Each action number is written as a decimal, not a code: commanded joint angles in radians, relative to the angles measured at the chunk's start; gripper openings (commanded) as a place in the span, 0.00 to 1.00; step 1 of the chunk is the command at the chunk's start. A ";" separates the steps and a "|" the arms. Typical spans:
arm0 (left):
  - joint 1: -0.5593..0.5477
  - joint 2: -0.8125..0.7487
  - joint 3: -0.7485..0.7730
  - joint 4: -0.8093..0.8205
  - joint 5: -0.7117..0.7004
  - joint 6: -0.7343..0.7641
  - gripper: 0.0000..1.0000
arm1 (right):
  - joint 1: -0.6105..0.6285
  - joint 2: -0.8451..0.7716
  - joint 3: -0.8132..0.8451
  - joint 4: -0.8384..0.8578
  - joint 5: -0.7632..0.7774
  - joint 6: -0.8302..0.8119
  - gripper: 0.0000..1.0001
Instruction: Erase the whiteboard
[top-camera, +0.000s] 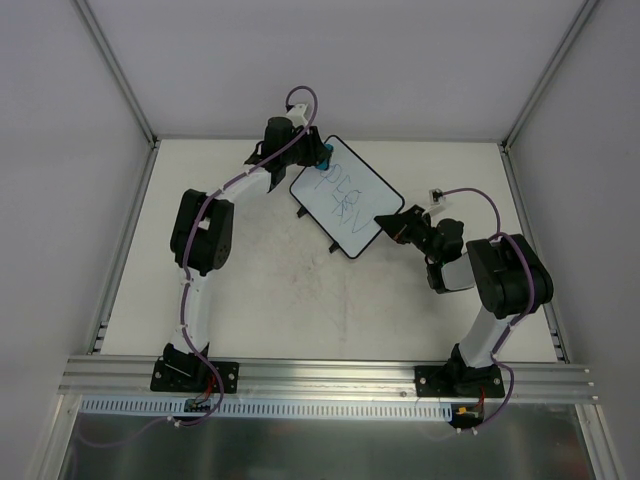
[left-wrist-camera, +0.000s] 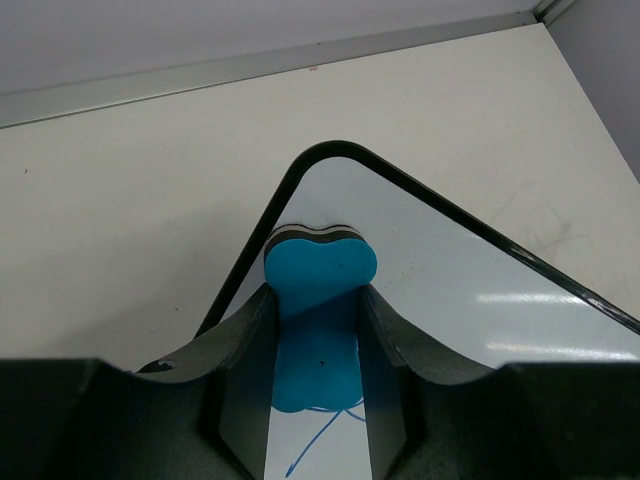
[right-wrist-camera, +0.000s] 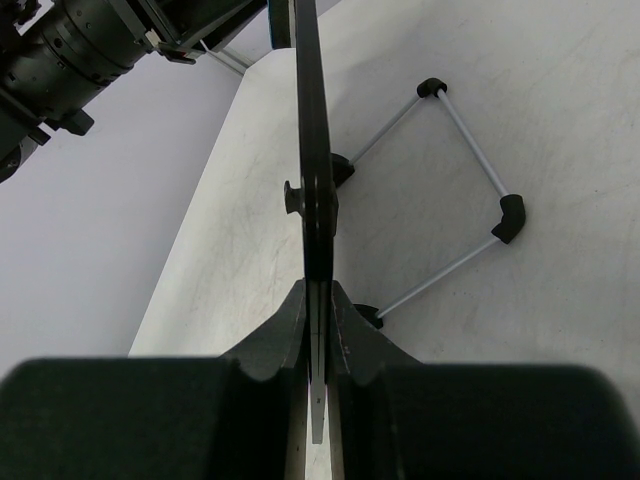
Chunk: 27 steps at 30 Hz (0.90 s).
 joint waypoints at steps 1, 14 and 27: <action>-0.015 0.014 0.034 0.017 0.004 0.028 0.00 | 0.015 0.017 0.024 0.167 0.008 -0.052 0.00; -0.096 -0.039 -0.027 0.015 0.059 0.064 0.00 | 0.017 0.024 0.032 0.167 0.000 -0.047 0.00; -0.181 -0.121 -0.119 -0.013 0.102 0.119 0.00 | 0.019 0.021 0.035 0.167 -0.003 -0.044 0.00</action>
